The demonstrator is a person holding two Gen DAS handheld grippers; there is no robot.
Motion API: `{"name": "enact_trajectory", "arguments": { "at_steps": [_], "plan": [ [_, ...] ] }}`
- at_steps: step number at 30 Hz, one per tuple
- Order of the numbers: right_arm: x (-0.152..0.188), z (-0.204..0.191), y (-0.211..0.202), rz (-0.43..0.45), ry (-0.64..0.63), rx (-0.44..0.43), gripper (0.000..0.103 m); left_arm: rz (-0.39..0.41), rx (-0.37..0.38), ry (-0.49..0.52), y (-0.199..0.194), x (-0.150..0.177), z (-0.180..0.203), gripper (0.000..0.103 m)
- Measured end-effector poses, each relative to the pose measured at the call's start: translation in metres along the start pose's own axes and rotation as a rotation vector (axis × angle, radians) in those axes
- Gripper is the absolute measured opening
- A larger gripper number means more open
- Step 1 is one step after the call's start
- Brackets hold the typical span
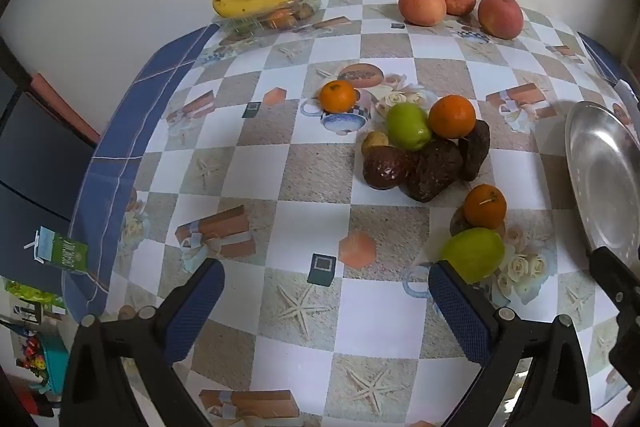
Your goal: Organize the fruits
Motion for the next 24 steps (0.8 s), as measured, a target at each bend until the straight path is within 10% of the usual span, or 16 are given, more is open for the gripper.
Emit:
{"name": "enact_trajectory", "arguments": {
  "at_steps": [24],
  "plan": [
    [-0.002, 0.008, 0.002, -0.006, 0.031, -0.012, 0.091, 0.010, 0.059, -0.079, 0.001, 0.000, -0.010, 0.103]
  ]
}}
Point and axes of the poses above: each gripper's, at about its wrist camera, not at the fingertips, and y roughly the way its jaws point, z to its right, x to its underside, the point moved 6 cm from there along y, roughly the way its jaws point, and after that the axes turned 10 degrees about x, right-handed, at the moved point
